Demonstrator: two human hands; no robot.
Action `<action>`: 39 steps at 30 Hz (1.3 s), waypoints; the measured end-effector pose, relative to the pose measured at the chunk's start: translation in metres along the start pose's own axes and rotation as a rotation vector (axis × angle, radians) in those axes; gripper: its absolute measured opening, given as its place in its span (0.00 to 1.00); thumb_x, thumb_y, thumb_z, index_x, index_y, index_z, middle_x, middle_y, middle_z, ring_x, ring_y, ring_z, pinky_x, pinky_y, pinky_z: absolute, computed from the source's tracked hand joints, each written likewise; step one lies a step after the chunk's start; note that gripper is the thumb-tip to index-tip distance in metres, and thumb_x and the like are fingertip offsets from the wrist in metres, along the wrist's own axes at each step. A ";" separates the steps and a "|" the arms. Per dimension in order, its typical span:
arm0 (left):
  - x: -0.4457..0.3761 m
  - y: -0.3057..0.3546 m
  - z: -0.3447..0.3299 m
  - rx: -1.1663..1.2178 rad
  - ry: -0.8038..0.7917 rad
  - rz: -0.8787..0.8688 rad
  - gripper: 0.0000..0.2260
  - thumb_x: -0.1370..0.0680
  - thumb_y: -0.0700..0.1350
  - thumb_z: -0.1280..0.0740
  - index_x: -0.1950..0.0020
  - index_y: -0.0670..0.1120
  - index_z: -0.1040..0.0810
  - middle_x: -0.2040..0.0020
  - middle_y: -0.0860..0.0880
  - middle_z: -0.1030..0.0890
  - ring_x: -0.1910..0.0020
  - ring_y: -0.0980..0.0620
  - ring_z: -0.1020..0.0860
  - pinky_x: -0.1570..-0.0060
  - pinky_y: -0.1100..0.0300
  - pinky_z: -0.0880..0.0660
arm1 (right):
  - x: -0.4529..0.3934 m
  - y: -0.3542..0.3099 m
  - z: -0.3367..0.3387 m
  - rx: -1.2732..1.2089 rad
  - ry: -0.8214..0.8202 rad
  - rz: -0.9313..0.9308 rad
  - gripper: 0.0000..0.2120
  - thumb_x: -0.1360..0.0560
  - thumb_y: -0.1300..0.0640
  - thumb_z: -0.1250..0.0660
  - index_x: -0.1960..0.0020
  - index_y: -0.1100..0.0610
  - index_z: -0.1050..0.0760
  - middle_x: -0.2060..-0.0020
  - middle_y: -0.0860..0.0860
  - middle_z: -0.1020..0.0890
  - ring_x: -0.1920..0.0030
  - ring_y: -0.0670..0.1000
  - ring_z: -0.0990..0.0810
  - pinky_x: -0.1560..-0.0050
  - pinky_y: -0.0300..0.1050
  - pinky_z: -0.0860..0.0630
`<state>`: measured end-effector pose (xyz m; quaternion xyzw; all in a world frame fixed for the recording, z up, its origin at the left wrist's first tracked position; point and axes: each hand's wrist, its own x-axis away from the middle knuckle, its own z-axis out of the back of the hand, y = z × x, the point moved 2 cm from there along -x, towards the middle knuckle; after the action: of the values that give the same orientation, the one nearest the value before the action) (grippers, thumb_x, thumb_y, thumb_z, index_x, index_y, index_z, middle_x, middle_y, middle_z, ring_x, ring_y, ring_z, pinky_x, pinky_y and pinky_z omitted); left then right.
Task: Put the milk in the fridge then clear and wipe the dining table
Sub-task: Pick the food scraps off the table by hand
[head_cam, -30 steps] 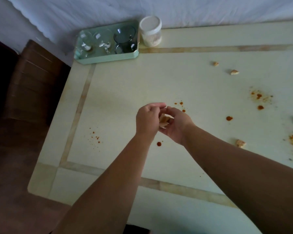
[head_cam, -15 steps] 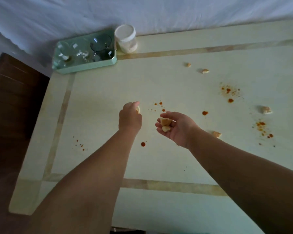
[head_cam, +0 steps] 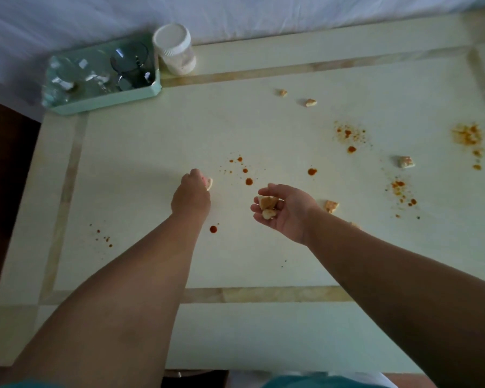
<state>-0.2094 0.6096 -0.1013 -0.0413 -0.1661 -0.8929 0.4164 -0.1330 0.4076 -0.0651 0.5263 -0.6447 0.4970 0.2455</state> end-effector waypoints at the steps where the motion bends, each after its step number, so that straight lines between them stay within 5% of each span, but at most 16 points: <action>1: 0.001 -0.001 -0.001 0.011 -0.001 0.012 0.07 0.19 0.40 0.44 0.44 0.44 0.29 0.47 0.42 0.23 0.50 0.40 0.22 0.58 0.52 0.29 | 0.001 0.001 0.001 0.005 -0.002 -0.002 0.10 0.21 0.58 0.35 0.45 0.65 0.24 0.51 0.62 0.20 0.53 0.60 0.19 0.48 0.55 0.19; 9: 0.006 0.006 0.009 0.014 0.092 0.015 0.12 0.24 0.44 0.35 0.42 0.42 0.31 0.46 0.42 0.24 0.52 0.39 0.22 0.62 0.53 0.30 | 0.009 0.012 0.010 0.053 -0.008 -0.017 0.11 0.20 0.57 0.36 0.44 0.65 0.24 0.51 0.61 0.20 0.52 0.60 0.18 0.45 0.55 0.20; 13: 0.002 0.005 0.005 -0.044 0.016 0.001 0.14 0.22 0.43 0.37 0.36 0.49 0.29 0.40 0.42 0.29 0.46 0.40 0.26 0.57 0.54 0.31 | 0.014 0.012 0.009 0.068 -0.015 -0.003 0.11 0.20 0.57 0.36 0.45 0.65 0.24 0.50 0.62 0.20 0.51 0.60 0.18 0.46 0.55 0.19; 18: 0.015 0.005 -0.005 -0.011 -0.039 0.010 0.11 0.22 0.36 0.45 0.44 0.43 0.25 0.46 0.39 0.26 0.49 0.39 0.25 0.53 0.51 0.28 | 0.021 0.011 0.008 0.079 -0.021 0.021 0.11 0.20 0.57 0.36 0.44 0.65 0.24 0.50 0.62 0.20 0.50 0.61 0.19 0.43 0.56 0.21; 25: 0.053 0.015 -0.006 0.420 -0.001 0.291 0.11 0.23 0.41 0.41 0.46 0.46 0.21 0.48 0.48 0.18 0.50 0.46 0.21 0.52 0.58 0.25 | 0.037 0.012 0.007 0.119 0.000 0.054 0.11 0.20 0.56 0.36 0.45 0.65 0.24 0.51 0.61 0.20 0.52 0.60 0.18 0.47 0.55 0.19; 30: 0.111 0.056 -0.002 0.663 0.044 0.281 0.13 0.19 0.47 0.41 0.43 0.44 0.20 0.49 0.48 0.17 0.49 0.50 0.21 0.52 0.60 0.28 | 0.058 0.012 0.003 0.203 -0.015 0.087 0.13 0.21 0.57 0.35 0.42 0.65 0.23 0.53 0.60 0.20 0.52 0.59 0.18 0.46 0.56 0.19; 35: 0.166 0.084 0.010 0.851 0.180 0.263 0.09 0.22 0.43 0.38 0.44 0.47 0.21 0.52 0.54 0.19 0.54 0.57 0.21 0.57 0.67 0.28 | 0.080 0.020 0.008 0.234 -0.080 0.086 0.08 0.20 0.56 0.36 0.48 0.61 0.24 0.61 0.55 0.20 0.64 0.53 0.18 0.60 0.49 0.19; 39: 0.201 0.101 0.019 0.843 0.242 0.198 0.10 0.24 0.44 0.38 0.45 0.48 0.21 0.51 0.53 0.19 0.51 0.55 0.21 0.51 0.60 0.25 | 0.096 0.031 0.020 0.227 -0.118 0.063 0.08 0.20 0.58 0.37 0.52 0.61 0.23 0.65 0.54 0.23 0.70 0.51 0.22 0.69 0.44 0.23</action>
<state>-0.2647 0.4083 -0.0145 0.2209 -0.4609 -0.7013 0.4969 -0.1885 0.3461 -0.0039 0.5585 -0.6138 0.5426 0.1304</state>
